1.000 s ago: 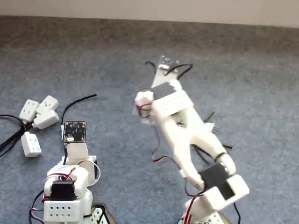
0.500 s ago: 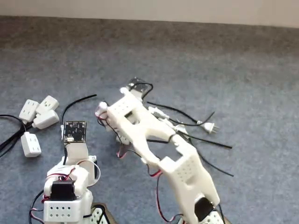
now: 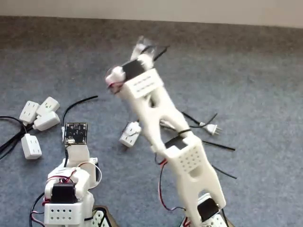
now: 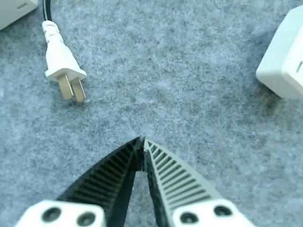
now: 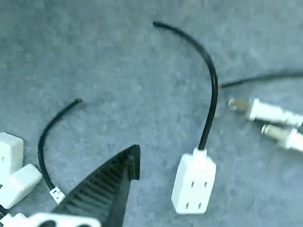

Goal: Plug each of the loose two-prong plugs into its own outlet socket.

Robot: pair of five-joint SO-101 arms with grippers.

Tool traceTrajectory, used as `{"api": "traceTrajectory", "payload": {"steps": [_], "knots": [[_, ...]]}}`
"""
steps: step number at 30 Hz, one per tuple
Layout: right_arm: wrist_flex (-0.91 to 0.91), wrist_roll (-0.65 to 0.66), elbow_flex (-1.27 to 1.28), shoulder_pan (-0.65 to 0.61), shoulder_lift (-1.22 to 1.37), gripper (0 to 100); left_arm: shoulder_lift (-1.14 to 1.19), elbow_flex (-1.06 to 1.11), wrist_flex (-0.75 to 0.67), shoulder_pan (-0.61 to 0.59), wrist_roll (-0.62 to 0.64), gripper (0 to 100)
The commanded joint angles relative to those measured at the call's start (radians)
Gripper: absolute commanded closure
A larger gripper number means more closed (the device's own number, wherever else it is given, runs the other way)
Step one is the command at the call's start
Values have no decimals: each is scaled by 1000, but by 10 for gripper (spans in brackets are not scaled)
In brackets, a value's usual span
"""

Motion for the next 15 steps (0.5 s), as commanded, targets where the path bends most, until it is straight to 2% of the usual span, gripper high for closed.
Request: {"api": "traceTrajectory", "payload": {"steps": [1, 6, 15], "knots": [[39, 196, -180, 90, -31, 416, 2, 19, -15, 13, 0, 993], [39, 371, -332, 222, -128, 416, 2, 19, -15, 13, 0, 993], [39, 624, -346, 437, -549, 416, 2, 19, -15, 13, 0, 993]]}}
